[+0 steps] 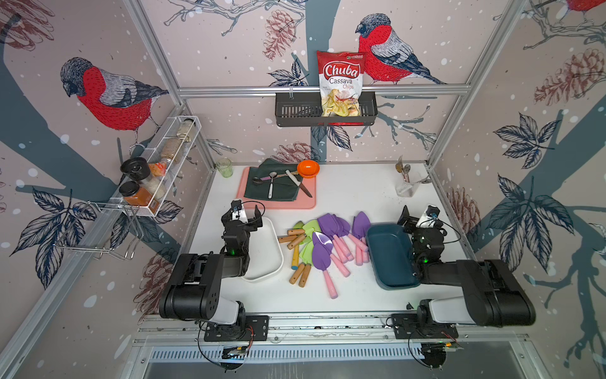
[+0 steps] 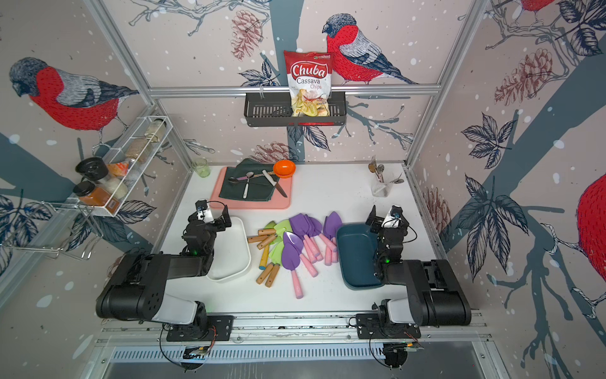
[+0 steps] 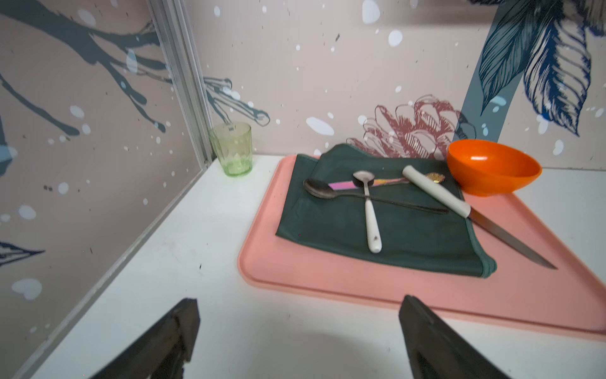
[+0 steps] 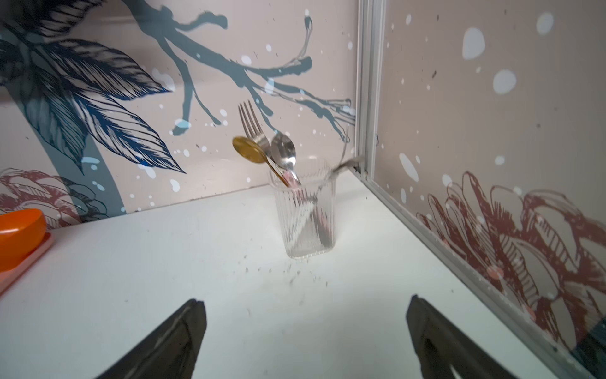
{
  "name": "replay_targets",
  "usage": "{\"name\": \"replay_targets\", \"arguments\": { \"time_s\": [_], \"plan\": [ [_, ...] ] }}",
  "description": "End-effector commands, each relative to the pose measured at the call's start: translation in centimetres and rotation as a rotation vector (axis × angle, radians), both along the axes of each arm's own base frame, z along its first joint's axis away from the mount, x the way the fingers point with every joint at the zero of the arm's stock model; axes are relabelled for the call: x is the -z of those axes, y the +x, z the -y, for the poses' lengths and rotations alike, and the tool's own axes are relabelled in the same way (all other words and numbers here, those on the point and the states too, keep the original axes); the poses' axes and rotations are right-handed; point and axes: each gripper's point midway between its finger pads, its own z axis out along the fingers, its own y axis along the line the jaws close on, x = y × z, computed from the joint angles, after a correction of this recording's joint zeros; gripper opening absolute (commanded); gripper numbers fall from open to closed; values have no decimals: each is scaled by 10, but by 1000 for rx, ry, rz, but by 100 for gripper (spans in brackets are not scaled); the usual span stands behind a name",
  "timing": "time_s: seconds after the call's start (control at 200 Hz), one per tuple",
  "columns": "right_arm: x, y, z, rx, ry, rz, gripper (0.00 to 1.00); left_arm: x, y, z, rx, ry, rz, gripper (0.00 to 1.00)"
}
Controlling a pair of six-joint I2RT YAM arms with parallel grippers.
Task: Sort the small shovels by color and place them into the storage box
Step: Move the storage box to the center of the board.
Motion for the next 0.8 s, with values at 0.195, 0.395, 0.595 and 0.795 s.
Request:
{"name": "replay_targets", "arguments": {
  "time_s": [0.195,0.395,0.595,0.795],
  "plan": [
    [-23,30,-13,15,92,-405,100,-25,20,31,174,-32,-181,98],
    [6,20,-51,-92,293,-817,100,-27,19,61,351,-56,-320,97],
    [40,-19,-112,-153,416,-1077,100,-25,12,65,373,-79,-335,97],
    [62,-29,-144,-199,626,-1099,100,-16,7,64,365,-82,-355,97]
  ]
}}
